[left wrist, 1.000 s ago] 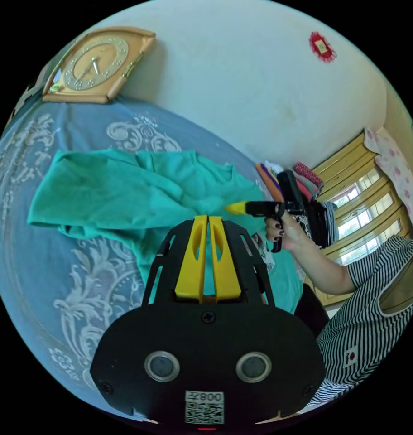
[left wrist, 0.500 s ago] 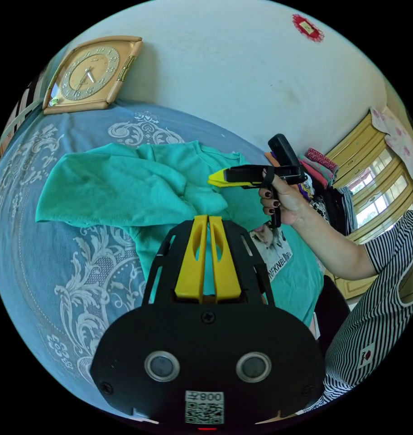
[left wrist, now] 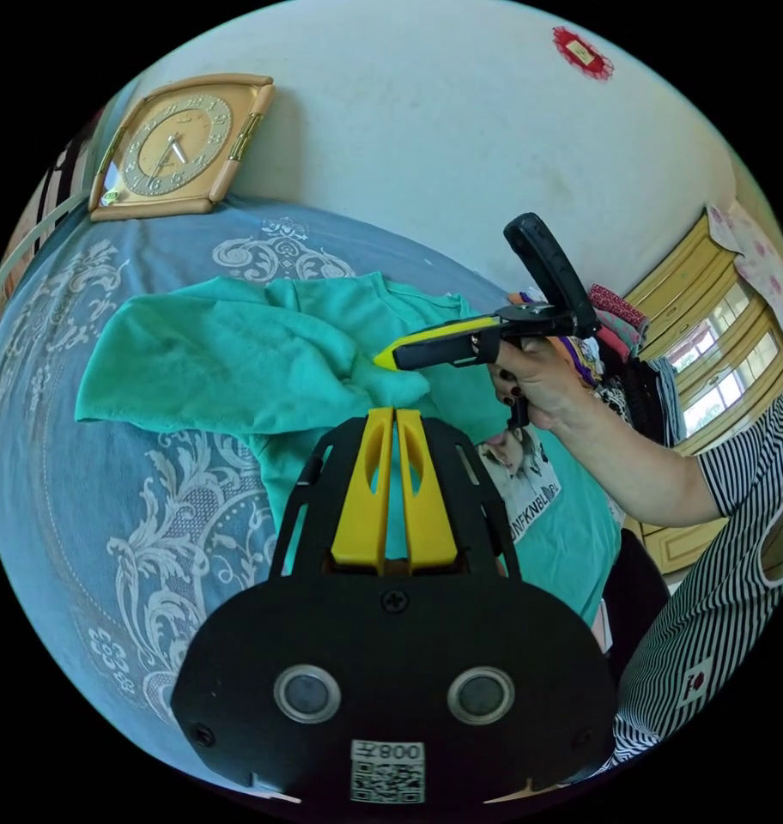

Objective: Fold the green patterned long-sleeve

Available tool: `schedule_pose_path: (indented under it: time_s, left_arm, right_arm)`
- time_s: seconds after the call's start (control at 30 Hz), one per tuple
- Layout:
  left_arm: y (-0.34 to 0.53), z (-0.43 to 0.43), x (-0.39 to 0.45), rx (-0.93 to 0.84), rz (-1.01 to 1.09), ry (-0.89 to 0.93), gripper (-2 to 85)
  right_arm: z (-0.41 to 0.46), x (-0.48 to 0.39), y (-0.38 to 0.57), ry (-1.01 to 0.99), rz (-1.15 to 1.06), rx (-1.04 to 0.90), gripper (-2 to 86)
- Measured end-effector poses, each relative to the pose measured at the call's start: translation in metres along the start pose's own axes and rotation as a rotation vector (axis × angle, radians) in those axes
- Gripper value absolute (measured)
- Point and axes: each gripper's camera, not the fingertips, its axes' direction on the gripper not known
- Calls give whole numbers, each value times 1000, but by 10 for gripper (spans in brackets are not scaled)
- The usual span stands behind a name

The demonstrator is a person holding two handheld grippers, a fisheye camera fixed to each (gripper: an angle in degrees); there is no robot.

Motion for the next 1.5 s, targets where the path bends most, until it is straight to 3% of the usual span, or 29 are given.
schedule_pose_path:
  time_s: [0.3,0.6,1.03,1.5]
  left_arm:
    - [-31,-32,54,103,6,-11,4]
    - [-82,-35,134,201,101,105,4]
    - [-114,38,234,82,106,299,4]
    - [-149,87,306,-13,123,409,4]
  right_arm:
    - [-54,10,27,-4,-51,114,14]
    - [-133,59,92,28,-57,251,11]
    - [-150,173,266,52,142,223,10]
    - [-148,250,377,20,263,240,10]
